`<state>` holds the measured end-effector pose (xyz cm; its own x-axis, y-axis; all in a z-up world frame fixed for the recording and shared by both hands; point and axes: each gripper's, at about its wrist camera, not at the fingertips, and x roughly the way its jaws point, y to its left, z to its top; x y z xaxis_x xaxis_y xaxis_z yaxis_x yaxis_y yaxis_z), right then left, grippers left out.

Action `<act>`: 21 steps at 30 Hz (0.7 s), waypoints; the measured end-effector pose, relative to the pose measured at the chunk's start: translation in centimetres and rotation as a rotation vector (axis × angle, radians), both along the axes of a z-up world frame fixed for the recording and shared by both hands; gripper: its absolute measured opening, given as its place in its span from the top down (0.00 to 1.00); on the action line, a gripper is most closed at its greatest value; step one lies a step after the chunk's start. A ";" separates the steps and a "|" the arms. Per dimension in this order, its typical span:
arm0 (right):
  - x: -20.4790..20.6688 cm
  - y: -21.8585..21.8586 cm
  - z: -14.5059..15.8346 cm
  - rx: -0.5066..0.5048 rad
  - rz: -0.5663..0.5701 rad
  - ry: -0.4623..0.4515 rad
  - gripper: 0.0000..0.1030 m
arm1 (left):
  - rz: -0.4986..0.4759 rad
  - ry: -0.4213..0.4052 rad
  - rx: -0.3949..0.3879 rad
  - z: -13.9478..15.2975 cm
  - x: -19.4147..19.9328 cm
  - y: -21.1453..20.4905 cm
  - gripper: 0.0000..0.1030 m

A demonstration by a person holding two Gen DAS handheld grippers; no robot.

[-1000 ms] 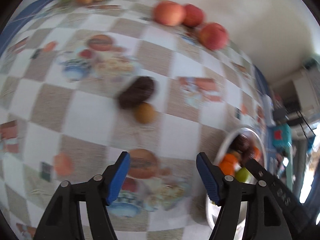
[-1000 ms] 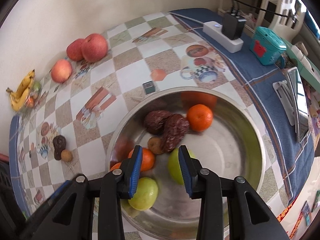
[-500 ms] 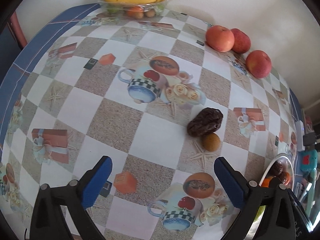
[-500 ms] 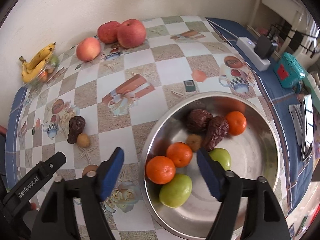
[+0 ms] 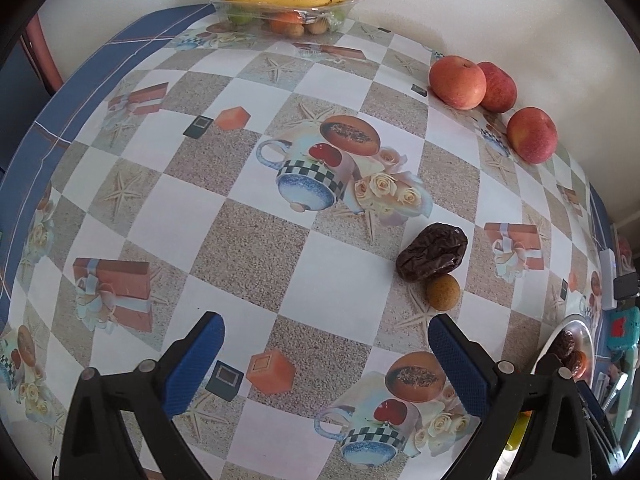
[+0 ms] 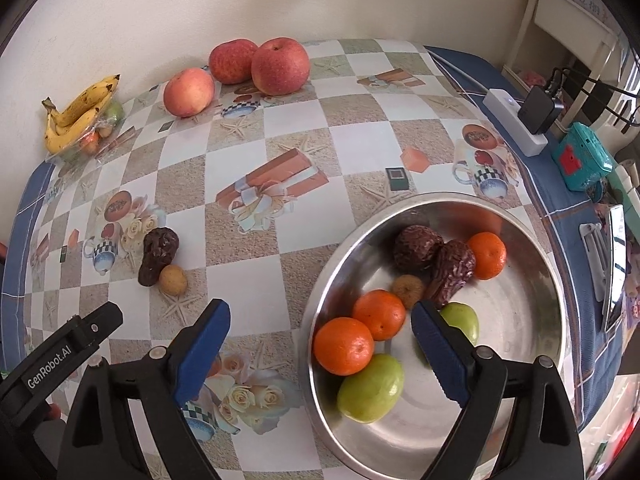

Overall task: Organize fruits
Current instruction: 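Withdraw both open tools from the bowl toward the last date and kiwi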

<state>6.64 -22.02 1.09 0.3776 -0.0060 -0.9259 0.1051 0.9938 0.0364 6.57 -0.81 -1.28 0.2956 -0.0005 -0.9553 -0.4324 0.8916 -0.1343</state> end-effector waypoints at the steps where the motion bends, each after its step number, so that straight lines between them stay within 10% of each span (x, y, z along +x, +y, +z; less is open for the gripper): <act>1: 0.0 0.2 0.0 0.002 0.003 -0.001 0.10 | 0.001 0.000 -0.002 0.0 0.0 0.0 0.00; 21: 1.1 3.7 -1.1 0.023 0.058 0.023 0.10 | 0.080 0.010 -0.032 -0.4 0.7 3.3 0.00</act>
<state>7.78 -18.28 0.02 0.3556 0.0368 -0.9339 0.0487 0.9971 0.0579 7.26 2.49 -1.70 0.2868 -0.0073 -0.9580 -0.5037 0.8494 -0.1573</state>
